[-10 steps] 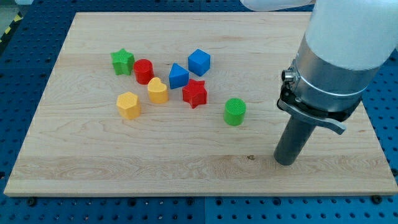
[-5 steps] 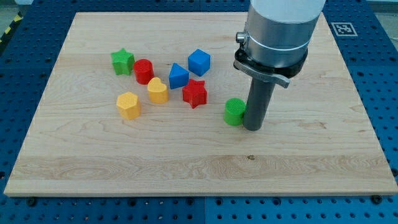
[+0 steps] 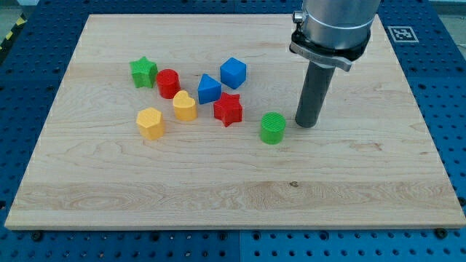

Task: Move the green circle closer to the red star

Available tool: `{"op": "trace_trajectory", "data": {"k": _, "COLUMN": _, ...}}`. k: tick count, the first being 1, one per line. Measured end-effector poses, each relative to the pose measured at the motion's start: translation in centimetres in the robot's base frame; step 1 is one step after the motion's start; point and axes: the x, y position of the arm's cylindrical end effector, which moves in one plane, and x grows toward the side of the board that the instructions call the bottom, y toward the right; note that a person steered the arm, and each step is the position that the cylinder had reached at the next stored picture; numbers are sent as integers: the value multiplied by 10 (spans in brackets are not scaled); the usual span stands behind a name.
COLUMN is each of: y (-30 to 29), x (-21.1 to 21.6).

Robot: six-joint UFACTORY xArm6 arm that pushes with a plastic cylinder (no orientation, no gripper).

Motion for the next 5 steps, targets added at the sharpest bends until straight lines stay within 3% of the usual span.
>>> {"op": "trace_trajectory", "data": {"k": 5, "y": -14, "x": 28}}
